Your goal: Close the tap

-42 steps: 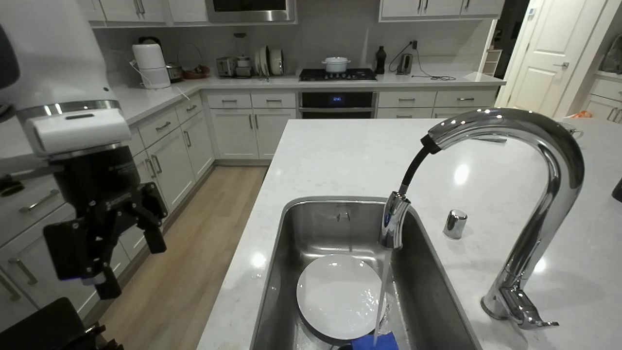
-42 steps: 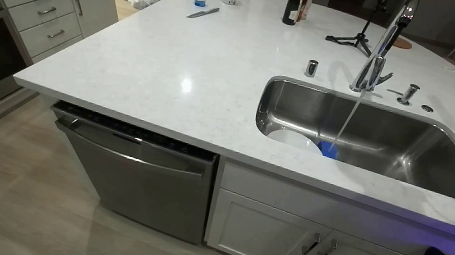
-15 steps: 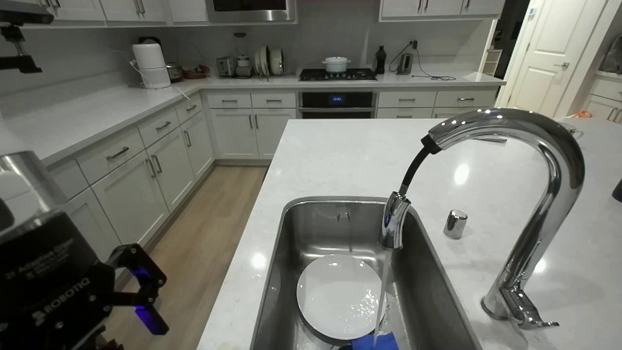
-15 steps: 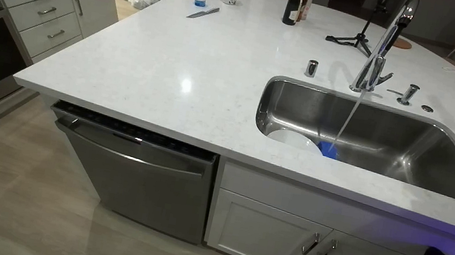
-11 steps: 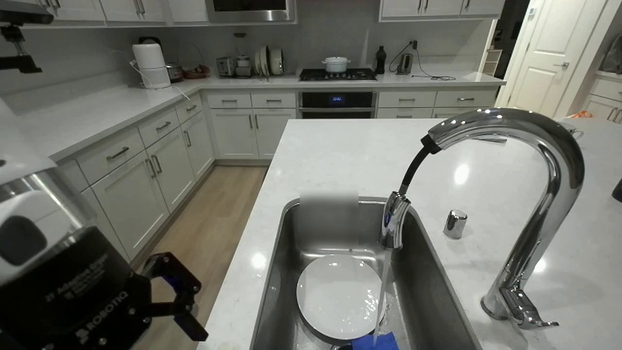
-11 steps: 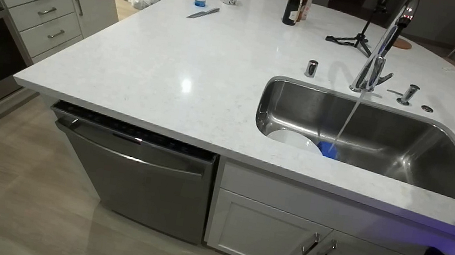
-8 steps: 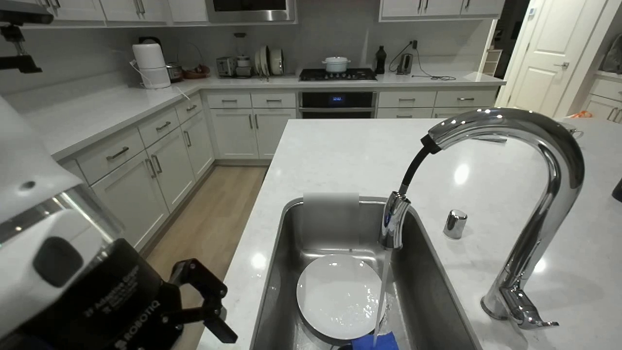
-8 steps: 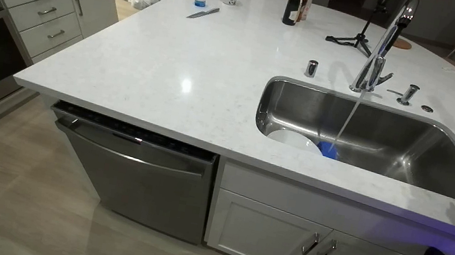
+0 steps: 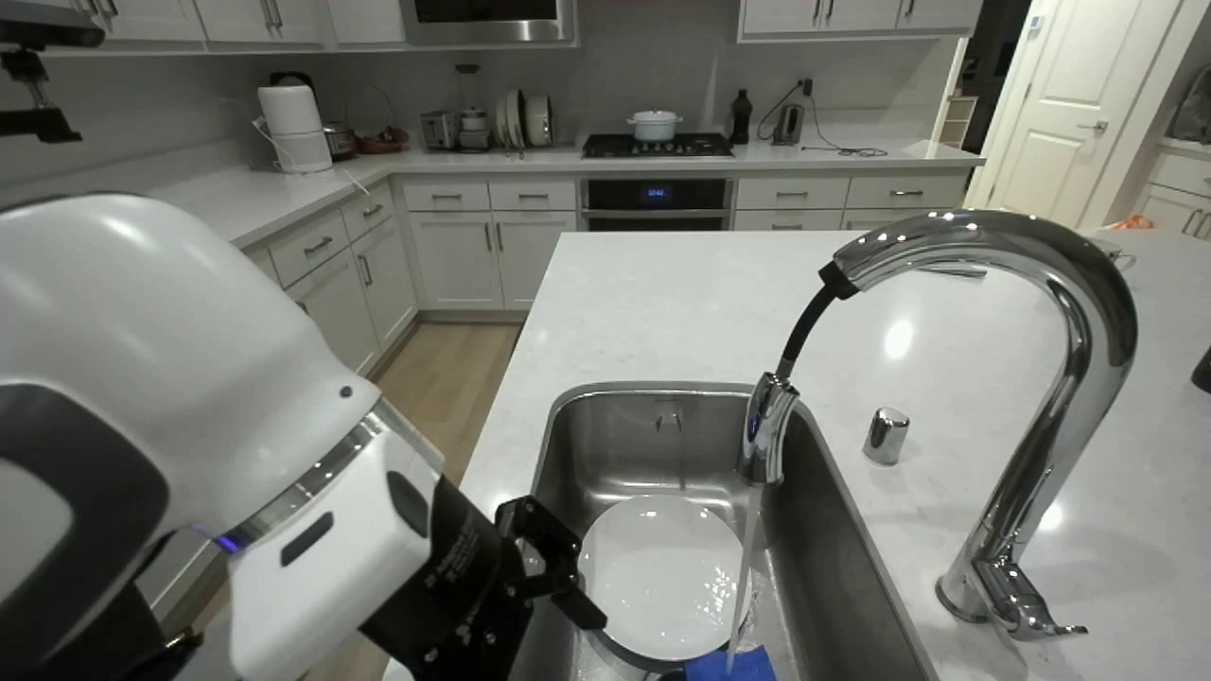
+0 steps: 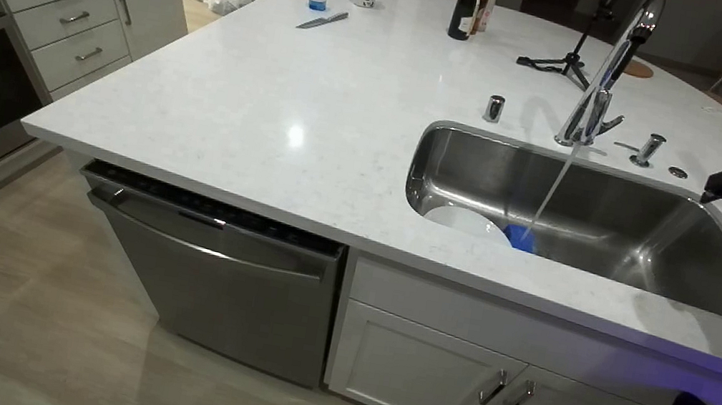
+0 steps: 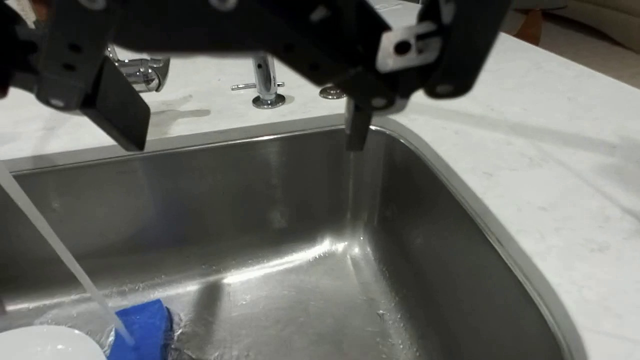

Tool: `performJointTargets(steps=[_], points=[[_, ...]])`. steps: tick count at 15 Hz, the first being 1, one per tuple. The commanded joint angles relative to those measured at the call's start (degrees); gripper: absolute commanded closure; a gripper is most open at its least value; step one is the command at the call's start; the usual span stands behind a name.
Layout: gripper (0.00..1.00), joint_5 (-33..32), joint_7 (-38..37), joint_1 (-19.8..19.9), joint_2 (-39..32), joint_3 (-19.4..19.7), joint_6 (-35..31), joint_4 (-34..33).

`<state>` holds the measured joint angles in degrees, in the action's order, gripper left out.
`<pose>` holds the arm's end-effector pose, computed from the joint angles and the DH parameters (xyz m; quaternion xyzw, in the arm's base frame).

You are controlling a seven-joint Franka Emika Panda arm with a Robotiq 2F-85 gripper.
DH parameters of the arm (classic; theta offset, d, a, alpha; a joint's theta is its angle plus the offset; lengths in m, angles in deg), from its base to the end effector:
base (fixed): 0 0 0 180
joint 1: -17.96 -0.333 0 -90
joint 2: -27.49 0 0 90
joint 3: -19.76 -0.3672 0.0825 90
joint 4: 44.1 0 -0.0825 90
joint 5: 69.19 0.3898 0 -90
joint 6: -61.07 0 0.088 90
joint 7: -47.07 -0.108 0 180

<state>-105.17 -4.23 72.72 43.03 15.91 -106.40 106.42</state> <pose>0.3060 -0.3172 0.4385 0.7845 -0.5391 0.2637 0.1562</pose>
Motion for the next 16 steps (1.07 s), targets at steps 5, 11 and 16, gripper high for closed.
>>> performJointTargets(steps=[5,11,16], points=[[0.0,-14.55,-17.15,7.63,-12.66,-4.44,-0.03,-14.86],[0.0,-22.69,-26.2,7.75,-20.21,-3.23,1.37,-22.27],[0.0,-27.04,-29.57,6.72,-25.31,-2.66,0.95,-26.76]])
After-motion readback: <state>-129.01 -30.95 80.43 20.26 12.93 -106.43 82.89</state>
